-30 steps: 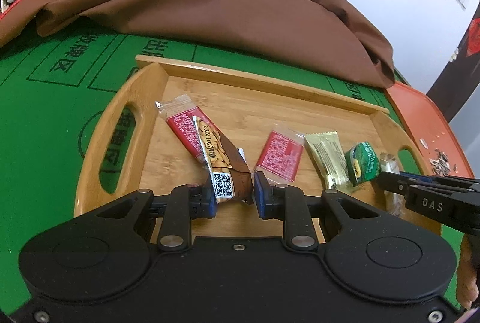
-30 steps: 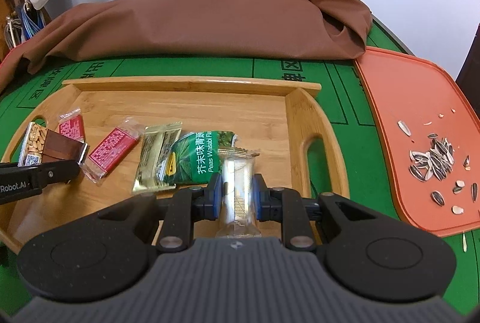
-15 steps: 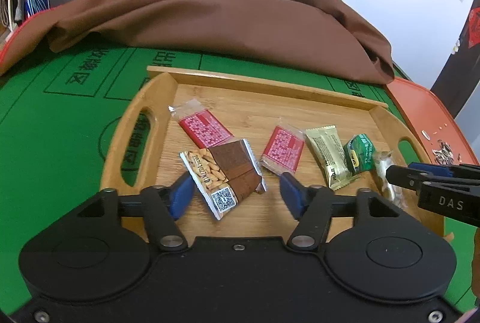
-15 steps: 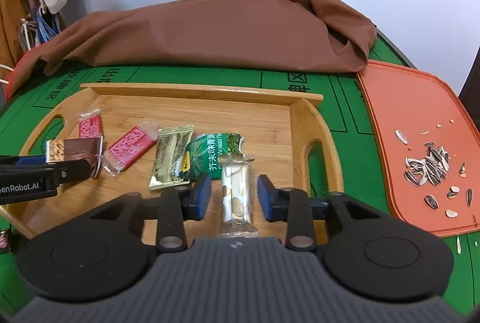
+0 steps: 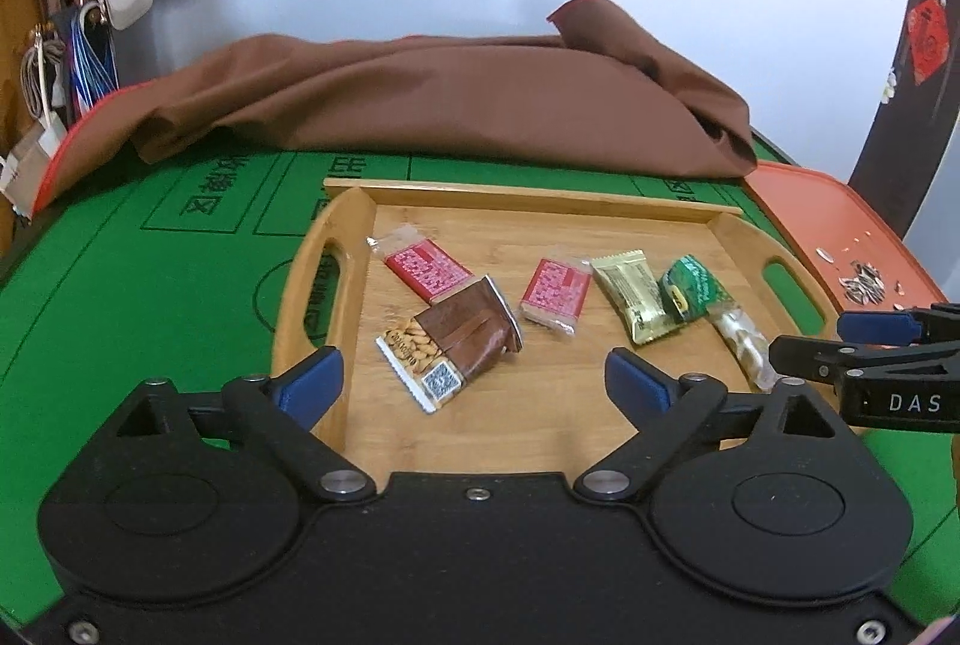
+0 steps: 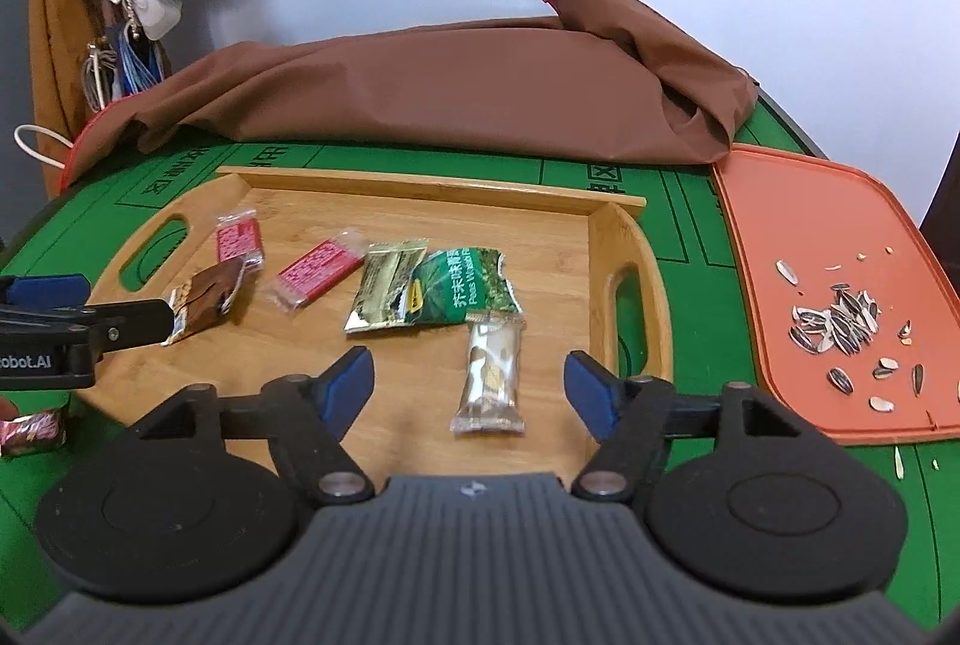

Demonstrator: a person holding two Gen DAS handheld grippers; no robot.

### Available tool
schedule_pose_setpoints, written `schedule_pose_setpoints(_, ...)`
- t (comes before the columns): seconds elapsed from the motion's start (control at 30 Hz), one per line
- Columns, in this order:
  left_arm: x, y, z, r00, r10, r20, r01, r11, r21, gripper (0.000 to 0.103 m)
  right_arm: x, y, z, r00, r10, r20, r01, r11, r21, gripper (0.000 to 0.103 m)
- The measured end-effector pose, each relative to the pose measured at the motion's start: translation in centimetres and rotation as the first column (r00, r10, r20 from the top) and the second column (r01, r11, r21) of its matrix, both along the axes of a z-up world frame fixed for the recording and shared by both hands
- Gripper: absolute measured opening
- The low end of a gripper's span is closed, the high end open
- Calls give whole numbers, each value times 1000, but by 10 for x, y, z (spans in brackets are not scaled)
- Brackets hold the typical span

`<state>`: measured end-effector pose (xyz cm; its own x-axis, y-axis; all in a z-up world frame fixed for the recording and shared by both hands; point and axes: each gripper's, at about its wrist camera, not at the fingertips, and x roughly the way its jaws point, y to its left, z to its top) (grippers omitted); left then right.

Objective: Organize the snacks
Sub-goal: 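Move both open tools back toward the remaining snacks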

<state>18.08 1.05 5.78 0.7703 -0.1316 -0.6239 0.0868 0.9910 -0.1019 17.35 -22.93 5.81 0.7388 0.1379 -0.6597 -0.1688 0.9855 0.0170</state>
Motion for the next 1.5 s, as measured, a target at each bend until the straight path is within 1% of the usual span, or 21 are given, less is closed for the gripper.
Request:
schedule_pose_setpoints(0.3,-32,3,-4,1000,-2,24,2,1000,24,99,-27,-5,-4,1000,2,12,-2,1000,9,89)
schedule_pose_setpoints(0.53,-53,13,-7,999,7,39,-8,1000,12,101,-45,-7,-6,999,-10,39,10,1000,-12,96)
schedule_pose_setpoints(0.87,-86,31,-9,996,36,80,-39,999,29,102,-69,-9,-13,998,-12,56,13,1000,-25,101)
schedule_pose_setpoints(1.0,-100,39,-13,995,48,92,-51,998,36,102,-77,-10,-17,999,-2,51,4,1000,-22,101)
schedule_pose_setpoints(1.23,-119,55,-24,991,95,91,-100,994,51,102,-85,-8,-27,999,13,30,-13,1000,-19,101)
schedule_pose_setpoints(1.37,-119,62,-32,990,120,73,-125,990,68,102,-86,-4,-32,1000,13,23,-13,1000,-18,101)
schedule_pose_setpoints(1.5,-113,68,-41,989,140,39,-142,988,55,102,-84,-1,-37,1000,5,14,-5,1000,-9,101)
